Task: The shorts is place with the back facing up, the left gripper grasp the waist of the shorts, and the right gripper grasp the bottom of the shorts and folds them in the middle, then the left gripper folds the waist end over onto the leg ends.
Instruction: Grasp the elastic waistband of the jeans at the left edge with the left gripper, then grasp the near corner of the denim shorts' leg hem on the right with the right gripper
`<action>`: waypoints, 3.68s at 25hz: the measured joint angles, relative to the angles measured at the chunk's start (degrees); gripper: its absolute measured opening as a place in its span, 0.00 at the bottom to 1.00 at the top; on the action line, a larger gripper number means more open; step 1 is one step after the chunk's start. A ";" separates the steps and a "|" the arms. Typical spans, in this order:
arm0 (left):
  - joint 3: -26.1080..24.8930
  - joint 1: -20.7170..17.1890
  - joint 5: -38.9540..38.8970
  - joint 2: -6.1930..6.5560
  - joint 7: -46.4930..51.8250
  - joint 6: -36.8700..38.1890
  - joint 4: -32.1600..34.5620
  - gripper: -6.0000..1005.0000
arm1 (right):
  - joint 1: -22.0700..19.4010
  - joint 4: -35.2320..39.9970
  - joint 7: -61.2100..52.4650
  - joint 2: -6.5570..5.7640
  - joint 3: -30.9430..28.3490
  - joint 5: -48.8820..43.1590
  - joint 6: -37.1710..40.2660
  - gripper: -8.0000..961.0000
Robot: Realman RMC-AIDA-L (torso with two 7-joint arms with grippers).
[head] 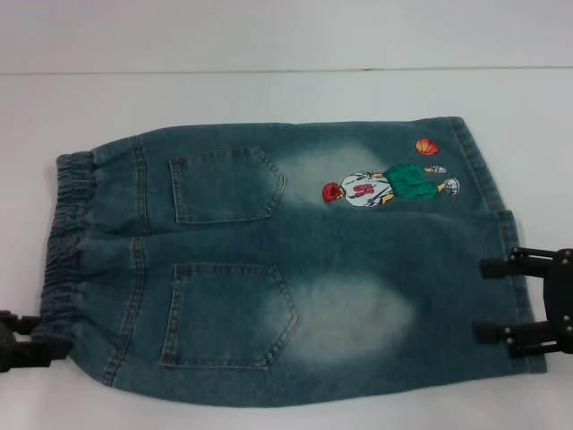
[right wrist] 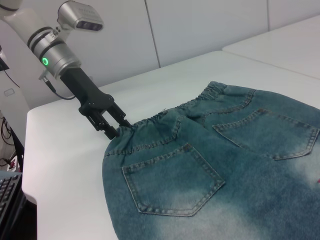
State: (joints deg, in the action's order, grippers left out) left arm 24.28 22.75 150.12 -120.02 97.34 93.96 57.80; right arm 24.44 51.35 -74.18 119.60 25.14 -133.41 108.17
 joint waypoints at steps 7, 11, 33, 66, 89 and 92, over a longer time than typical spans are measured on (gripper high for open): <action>1.05 0.24 0.00 0.08 0.40 -1.27 -0.05 0.58 | -0.18 -0.03 0.00 0.02 -0.44 0.00 -0.05 0.98; 1.16 0.41 -0.01 -0.15 0.53 -1.38 -0.01 0.40 | -0.24 -0.03 -0.17 0.02 -0.61 0.00 0.04 0.98; 1.65 2.04 -0.72 -0.34 0.74 -0.97 0.52 0.09 | 1.01 19.46 -28.02 -0.85 4.02 -9.73 5.41 0.90; 2.00 1.39 -0.71 -0.94 -0.05 -1.66 1.91 0.09 | 8.00 7.52 -43.23 -0.15 16.11 -28.71 -2.66 0.84; 2.08 1.42 -0.71 -0.91 -0.58 -2.27 1.85 0.09 | 9.81 7.60 -43.27 -0.13 16.28 -25.10 -1.55 0.84; 2.09 1.42 -0.71 -0.92 -0.59 -2.29 1.91 0.09 | 9.77 7.34 -43.18 0.00 16.85 -25.18 -2.12 0.83</action>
State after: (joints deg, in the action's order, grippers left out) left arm 26.37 24.17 149.41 -120.94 96.75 91.67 59.71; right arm 34.22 58.69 -117.36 119.60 41.98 -158.59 106.05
